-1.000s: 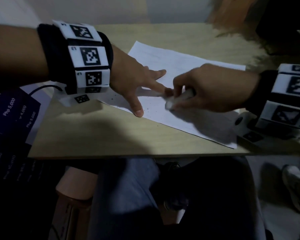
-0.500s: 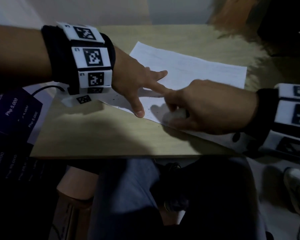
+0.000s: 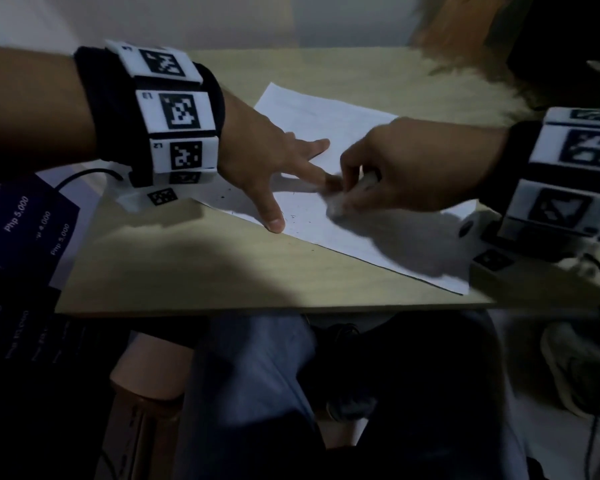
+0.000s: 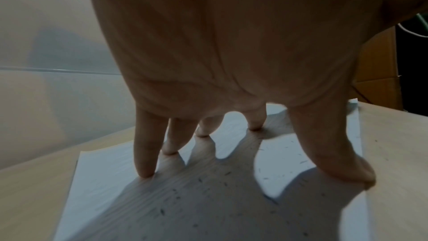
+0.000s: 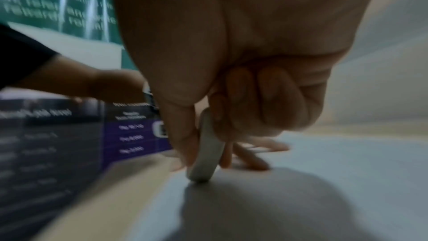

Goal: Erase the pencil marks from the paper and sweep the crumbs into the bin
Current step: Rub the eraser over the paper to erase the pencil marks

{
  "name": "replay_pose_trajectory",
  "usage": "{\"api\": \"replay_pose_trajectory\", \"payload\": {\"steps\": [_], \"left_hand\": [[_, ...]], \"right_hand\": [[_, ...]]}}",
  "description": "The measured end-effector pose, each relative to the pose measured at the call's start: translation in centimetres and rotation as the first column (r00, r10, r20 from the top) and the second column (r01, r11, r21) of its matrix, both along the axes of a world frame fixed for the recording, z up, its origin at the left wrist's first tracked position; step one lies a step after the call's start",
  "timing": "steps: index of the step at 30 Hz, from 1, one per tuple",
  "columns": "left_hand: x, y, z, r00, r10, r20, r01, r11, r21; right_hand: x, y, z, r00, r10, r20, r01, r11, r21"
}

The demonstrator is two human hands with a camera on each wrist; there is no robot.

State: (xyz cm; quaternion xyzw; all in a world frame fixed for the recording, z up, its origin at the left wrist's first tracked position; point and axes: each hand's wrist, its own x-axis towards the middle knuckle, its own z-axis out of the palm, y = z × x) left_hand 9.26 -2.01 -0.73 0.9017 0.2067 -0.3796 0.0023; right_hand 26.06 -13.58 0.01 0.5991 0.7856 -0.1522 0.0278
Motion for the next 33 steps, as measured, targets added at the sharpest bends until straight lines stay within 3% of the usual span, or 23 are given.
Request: {"api": "replay_pose_trajectory", "payload": {"steps": [3,6,8,11,13,15,18,21,23,25,28,31,33], "left_hand": [[0.1,-0.2,0.0,1.0,-0.012,-0.001,0.012,1.0,-0.005],[0.0,-0.4,0.2,1.0,0.008,-0.009,-0.009,1.0,-0.026],[0.1,-0.3,0.2,1.0,-0.007,0.004,0.007,1.0,-0.029],[0.2,-0.1,0.1,1.0,-0.012,0.001,0.012,1.0,-0.005],[0.2,-0.3,0.2,1.0,-0.001,-0.007,0.001,1.0,-0.001],[0.1,-0.5,0.2,1.0,0.011,-0.013,-0.011,1.0,-0.02],[0.2,-0.3,0.1,1.0,0.002,-0.02,-0.003,1.0,-0.012],[0.1,-0.3,0.1,1.0,-0.009,-0.023,0.01,1.0,0.019],[0.1,-0.4,0.0,1.0,0.0,-0.025,0.0,1.0,0.022],[0.2,-0.5,0.1,1.0,0.003,-0.029,-0.003,1.0,0.003],[0.1,-0.4,0.1,1.0,0.018,-0.026,-0.017,1.0,0.002],[0.2,-0.4,0.1,1.0,0.012,-0.022,-0.012,1.0,0.018],[0.1,-0.5,0.2,0.999,0.02,-0.026,-0.02,1.0,0.007]], "right_hand": [[-0.5,-0.4,-0.9,0.998,0.053,0.044,-0.057,0.992,0.108],[-1.9,-1.5,-0.7,0.99,0.143,-0.007,-0.142,0.989,0.029],[-1.3,-0.3,-0.1,0.996,0.087,-0.005,-0.087,0.996,-0.031],[-0.2,0.9,-0.1,1.0,-0.002,0.005,0.002,0.999,0.035],[-0.8,0.0,-0.8,0.998,0.054,0.029,-0.056,0.994,0.09],[-1.7,-1.2,-0.9,0.992,0.124,0.007,-0.125,0.991,0.045],[-1.0,-0.4,-0.1,0.998,0.063,-0.009,-0.063,0.996,-0.058],[-0.1,0.4,-0.2,0.999,-0.012,0.034,0.01,0.999,0.042],[-0.8,-0.8,-0.9,0.996,0.036,0.076,-0.045,0.993,0.107],[-1.4,-1.9,-0.9,0.992,0.11,0.055,-0.113,0.992,0.055],[-0.8,-1.2,0.0,0.998,0.059,0.032,-0.058,0.998,-0.038],[-0.2,-0.9,-0.1,0.998,-0.01,0.065,0.006,0.998,0.064],[-1.2,-2.3,-0.7,0.99,0.059,0.125,-0.075,0.989,0.124]]}}
